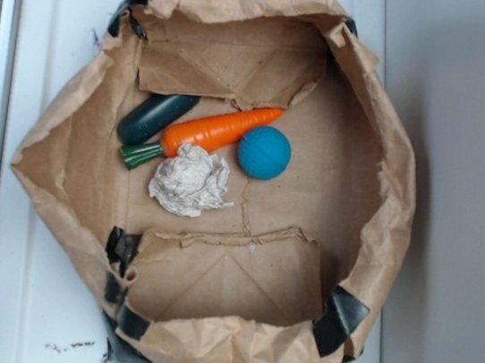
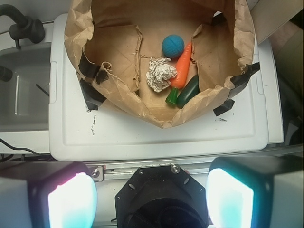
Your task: Grab the blue ball.
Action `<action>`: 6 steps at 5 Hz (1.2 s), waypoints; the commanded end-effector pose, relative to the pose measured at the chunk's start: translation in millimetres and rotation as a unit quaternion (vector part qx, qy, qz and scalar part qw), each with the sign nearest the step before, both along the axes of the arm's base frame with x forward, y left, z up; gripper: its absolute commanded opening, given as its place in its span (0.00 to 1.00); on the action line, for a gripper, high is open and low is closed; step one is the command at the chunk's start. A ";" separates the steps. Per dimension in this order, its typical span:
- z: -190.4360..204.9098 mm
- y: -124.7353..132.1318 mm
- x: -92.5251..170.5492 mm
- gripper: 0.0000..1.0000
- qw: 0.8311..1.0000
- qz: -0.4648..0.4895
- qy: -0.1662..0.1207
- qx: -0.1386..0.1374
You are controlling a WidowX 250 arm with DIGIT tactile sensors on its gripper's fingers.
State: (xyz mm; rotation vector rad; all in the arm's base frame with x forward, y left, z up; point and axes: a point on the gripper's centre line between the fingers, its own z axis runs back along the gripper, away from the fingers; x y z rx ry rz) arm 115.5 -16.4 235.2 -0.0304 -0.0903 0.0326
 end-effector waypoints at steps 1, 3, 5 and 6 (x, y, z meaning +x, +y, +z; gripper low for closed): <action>0.0 0.0 0.0 1.00 1.000 0.000 0.000 0.000; 2.6 15.3 61.5 1.00 1.000 0.025 -0.018 -0.004; -6.8 45.4 113.7 1.00 0.998 0.012 -0.056 0.019; -6.8 45.4 113.7 1.00 0.998 0.012 -0.056 0.019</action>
